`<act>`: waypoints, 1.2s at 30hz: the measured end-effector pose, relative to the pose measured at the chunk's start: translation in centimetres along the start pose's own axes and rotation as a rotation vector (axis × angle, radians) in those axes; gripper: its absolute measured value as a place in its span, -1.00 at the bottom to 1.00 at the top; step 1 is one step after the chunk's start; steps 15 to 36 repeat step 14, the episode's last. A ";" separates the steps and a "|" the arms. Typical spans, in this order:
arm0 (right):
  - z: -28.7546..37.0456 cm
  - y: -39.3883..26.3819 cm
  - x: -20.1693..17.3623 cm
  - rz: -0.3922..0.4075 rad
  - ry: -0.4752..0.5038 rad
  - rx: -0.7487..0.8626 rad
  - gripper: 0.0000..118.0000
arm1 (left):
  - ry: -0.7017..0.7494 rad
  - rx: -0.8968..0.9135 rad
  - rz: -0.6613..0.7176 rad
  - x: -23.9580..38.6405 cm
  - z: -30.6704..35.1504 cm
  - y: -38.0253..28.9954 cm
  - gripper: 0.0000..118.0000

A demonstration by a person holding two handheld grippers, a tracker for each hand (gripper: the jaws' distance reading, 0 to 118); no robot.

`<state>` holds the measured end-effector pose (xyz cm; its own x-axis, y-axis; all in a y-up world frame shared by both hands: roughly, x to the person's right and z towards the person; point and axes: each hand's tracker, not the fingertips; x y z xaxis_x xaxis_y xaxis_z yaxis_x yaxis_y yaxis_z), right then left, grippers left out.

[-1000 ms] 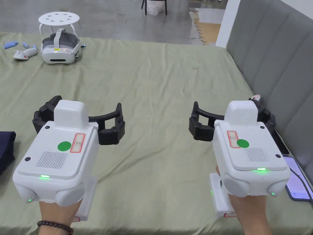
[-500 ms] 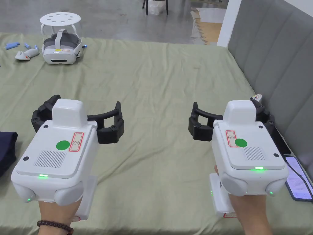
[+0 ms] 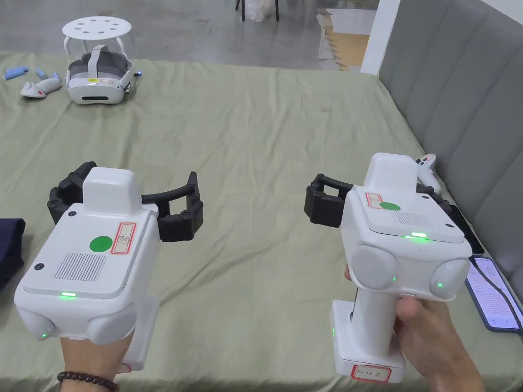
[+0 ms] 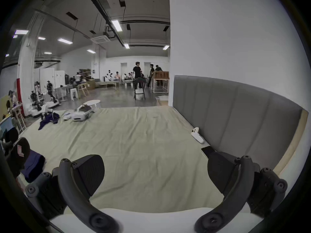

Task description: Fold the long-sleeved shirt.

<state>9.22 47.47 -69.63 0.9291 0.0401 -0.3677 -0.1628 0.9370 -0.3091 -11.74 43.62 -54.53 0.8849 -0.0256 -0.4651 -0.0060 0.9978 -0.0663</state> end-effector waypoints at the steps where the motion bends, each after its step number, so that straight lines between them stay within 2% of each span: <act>1: 0.2 0.0 0.0 0.010 0.005 0.022 1.00 | 0.000 -0.002 0.004 0.0 0.0 0.0 0.88; 4: -0.4 0.3 -0.2 0.026 -0.015 0.017 1.00 | -0.002 -0.003 0.008 -0.1 0.0 -0.1 0.88; 7: -0.8 0.5 0.4 -0.013 0.002 -0.029 1.00 | 0.003 0.000 0.004 -0.1 0.1 -0.1 0.88; 11: 0.1 -0.1 0.9 -0.051 0.017 0.003 1.00 | 0.001 -0.002 0.012 -0.3 0.1 -0.2 0.88; 14: 0.6 0.5 1.3 -0.013 0.082 -0.018 1.00 | 0.003 -0.003 0.015 -0.3 0.0 -0.1 0.88; 36: 0.6 0.5 1.3 -0.013 0.082 -0.018 1.00 | 0.003 -0.003 0.015 -0.3 0.0 -0.1 0.88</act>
